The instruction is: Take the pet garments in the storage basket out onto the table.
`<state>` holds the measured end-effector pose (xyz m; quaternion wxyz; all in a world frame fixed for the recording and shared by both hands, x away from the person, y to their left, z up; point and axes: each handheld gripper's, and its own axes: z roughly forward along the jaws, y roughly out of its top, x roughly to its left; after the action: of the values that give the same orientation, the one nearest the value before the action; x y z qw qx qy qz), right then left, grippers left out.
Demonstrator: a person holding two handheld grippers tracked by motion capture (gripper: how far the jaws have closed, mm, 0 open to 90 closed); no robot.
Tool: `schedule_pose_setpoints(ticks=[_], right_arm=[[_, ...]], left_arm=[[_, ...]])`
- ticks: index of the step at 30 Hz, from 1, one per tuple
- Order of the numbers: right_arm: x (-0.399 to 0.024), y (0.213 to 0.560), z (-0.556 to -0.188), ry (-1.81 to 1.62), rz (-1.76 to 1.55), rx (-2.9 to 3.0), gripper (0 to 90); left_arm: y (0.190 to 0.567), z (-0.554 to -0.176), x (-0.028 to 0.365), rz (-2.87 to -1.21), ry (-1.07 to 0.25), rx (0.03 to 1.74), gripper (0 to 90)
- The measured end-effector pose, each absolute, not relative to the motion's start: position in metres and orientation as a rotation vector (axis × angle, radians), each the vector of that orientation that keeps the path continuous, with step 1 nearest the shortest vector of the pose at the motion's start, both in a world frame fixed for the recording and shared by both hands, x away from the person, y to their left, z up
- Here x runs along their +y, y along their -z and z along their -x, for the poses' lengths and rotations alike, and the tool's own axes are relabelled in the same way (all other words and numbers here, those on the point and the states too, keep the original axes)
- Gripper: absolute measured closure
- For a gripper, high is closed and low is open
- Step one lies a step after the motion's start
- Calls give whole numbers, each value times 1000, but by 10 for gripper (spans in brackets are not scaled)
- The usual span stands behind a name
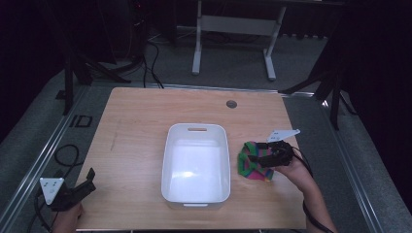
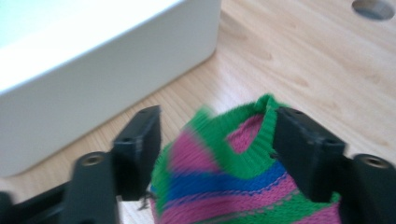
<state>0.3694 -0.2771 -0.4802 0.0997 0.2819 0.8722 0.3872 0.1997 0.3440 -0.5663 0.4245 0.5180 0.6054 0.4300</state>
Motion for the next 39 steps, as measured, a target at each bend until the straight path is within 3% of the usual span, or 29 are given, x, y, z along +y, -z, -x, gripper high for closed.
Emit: schedule_pose_setpoints(ticks=[8, 25, 39], right_arm=[[-290, 457, -365, -1251, -845, 2504, 139], [-360, 472, -351, -1229, -1069, 2151, 138], [-392, 527, -319, -1156, -1249, 1953, 126]], left_arm=[[566, -200, 344, -1293, -1074, 1515, 9], [566, -200, 344, -1296, -1078, 1514, 10], [566, -199, 344, -1293, -1080, 1512, 10]])
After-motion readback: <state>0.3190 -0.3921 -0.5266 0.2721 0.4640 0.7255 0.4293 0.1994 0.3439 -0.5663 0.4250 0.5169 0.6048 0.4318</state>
